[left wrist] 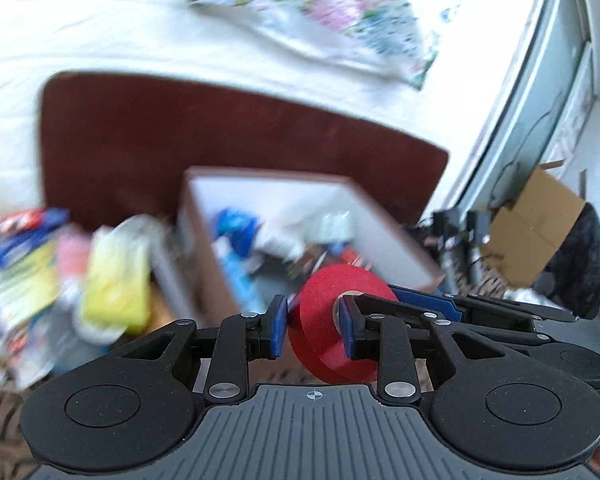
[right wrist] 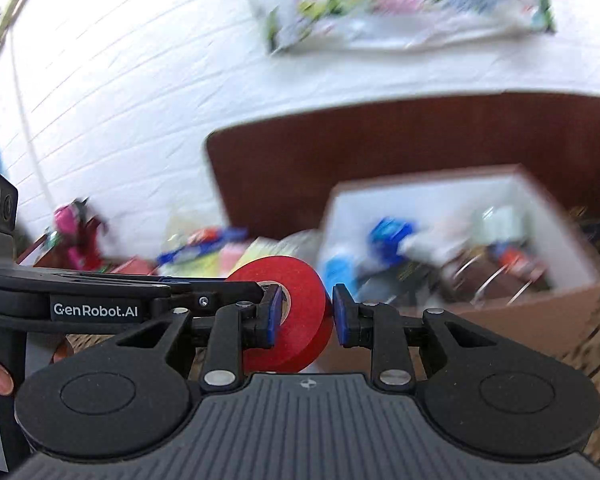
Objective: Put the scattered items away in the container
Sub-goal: 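Carry the red tape roll with both grippers over the container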
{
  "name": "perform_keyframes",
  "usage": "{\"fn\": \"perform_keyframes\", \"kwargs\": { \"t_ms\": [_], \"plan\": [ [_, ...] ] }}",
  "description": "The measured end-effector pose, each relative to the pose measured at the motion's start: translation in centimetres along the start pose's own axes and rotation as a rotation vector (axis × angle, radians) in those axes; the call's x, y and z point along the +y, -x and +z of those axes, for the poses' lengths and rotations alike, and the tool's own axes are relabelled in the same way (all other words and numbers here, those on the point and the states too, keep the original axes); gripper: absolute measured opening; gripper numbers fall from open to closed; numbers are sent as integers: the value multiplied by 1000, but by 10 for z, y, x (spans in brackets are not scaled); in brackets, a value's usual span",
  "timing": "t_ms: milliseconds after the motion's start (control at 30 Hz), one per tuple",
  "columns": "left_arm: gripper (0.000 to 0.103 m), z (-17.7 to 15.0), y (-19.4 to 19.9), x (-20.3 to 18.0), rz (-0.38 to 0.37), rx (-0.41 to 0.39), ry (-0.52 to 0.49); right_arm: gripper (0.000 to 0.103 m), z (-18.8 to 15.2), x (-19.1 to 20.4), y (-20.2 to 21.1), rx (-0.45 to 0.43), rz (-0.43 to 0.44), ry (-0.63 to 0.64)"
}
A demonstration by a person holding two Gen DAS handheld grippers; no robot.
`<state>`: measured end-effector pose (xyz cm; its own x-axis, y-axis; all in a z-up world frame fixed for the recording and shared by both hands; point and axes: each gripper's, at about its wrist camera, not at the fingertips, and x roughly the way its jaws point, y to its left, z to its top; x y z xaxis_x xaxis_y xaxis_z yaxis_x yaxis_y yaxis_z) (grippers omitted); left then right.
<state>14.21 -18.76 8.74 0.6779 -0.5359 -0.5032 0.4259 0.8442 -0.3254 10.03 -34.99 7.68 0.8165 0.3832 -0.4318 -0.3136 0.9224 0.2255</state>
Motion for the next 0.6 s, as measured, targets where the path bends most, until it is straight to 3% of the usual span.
{"fn": "perform_keyframes", "kwargs": {
  "t_ms": [267,600],
  "plan": [
    [26,50,-85,-41,-87,18,-30,30,38,-74,-18,-25,-93,-26],
    [27,27,-185,-23,-110,156,14,30,11,-140,-72,96,-128,-98]
  ]
}}
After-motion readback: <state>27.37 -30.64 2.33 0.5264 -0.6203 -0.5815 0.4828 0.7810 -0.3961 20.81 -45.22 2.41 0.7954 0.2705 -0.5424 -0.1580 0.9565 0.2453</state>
